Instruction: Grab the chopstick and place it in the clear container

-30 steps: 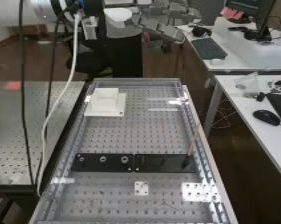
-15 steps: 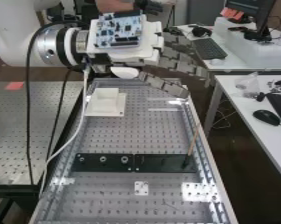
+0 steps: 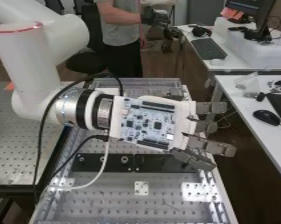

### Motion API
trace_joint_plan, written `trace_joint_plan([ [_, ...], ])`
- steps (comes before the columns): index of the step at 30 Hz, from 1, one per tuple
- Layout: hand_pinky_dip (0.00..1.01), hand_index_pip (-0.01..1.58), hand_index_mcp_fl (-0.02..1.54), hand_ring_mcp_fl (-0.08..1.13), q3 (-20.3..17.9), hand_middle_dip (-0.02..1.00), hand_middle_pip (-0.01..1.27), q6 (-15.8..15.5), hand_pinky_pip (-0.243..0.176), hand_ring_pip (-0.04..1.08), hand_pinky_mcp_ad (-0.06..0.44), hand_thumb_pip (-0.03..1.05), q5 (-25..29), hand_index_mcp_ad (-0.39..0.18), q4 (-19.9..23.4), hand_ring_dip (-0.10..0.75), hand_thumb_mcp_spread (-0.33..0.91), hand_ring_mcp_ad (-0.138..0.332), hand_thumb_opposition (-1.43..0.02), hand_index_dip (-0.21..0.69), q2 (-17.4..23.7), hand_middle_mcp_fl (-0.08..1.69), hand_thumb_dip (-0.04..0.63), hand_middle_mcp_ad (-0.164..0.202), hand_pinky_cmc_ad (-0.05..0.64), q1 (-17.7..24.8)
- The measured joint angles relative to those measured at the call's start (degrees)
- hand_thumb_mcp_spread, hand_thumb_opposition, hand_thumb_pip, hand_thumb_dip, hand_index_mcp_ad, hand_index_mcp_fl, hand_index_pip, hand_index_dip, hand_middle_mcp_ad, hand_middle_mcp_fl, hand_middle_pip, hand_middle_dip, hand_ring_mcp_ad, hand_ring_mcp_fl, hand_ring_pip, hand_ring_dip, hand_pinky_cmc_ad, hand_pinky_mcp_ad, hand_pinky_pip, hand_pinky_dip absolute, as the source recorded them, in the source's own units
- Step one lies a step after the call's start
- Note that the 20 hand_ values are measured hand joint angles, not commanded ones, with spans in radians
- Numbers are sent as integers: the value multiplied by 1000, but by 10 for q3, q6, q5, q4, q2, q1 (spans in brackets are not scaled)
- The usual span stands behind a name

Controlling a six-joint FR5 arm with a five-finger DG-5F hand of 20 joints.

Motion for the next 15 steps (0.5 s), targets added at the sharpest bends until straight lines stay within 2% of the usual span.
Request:
trace_joint_plan([
  [6,143,141,623,148,27,752,108,32,-30,115,346,562,-13,-126,-3,215,424,133,-803,531,-31,707,344,103,429,-6],
  [15,143,182,674,157,49,770,103,43,-31,112,346,552,-18,-126,-11,215,442,133,-819,508,-64,674,354,106,410,-8],
])
